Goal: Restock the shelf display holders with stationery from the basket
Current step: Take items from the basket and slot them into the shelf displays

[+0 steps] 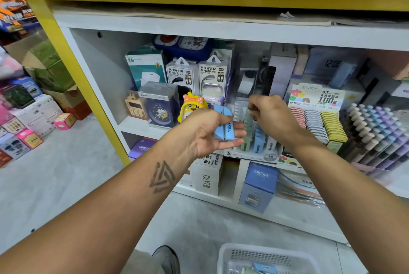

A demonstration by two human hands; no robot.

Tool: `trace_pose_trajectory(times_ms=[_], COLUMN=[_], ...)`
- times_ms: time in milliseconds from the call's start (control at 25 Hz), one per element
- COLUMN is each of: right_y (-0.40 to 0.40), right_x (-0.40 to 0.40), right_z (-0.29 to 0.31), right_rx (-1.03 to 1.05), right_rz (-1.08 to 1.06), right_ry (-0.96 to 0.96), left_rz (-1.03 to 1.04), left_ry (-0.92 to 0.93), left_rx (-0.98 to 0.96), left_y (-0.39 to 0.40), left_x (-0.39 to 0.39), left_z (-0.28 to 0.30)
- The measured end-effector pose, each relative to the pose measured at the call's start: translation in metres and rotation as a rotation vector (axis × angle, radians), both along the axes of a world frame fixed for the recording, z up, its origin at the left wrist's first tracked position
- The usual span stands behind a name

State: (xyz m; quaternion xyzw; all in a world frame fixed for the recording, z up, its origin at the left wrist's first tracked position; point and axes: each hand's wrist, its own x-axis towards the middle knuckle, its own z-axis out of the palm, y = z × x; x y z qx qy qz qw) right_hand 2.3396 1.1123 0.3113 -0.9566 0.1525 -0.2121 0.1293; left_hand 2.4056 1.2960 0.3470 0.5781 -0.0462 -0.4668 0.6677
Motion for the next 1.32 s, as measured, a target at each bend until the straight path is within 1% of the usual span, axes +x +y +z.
trace_pose_trajectory(times_ms=[160,480,800,960,1080,1200,1240,1320], right_y=[-0.001,0.001,0.004,0.003,0.002,0.005,0.006,0.008], right_x=[-0.001,-0.001,0.001,0.000,0.001,0.003,0.003,0.003], right_z=[-0.001,0.004,0.002,0.005,0.006,0.005,0.007,0.013], right_rx=[-0.043,0.036,-0.048,-0.010,0.003,-0.089,-0.095,-0.036], right_rz=[-0.030,0.019,-0.011,0.028,-0.005,-0.083,-0.100,-0.089], right_ry=[-0.017,-0.008,-0.013,0.033,0.086,0.228,0.247,0.209], left_rz=[-0.008,-0.006,-0.004,-0.007,-0.007,-0.007,-0.010,-0.012], left_ry=[-0.003,0.000,-0.007,-0.008,-0.001,0.010,0.017,0.037], left_rx=[0.003,0.001,-0.001,-0.002,-0.008,-0.013,-0.016,-0.029], left_y=[0.000,0.001,0.002,0.003,0.003,0.002,0.002,0.001], left_x=[0.000,0.000,0.001,0.001,0.001,0.001,0.000,-0.001], left_z=[0.001,0.001,0.002,0.002,0.002,0.001,0.001,0.002])
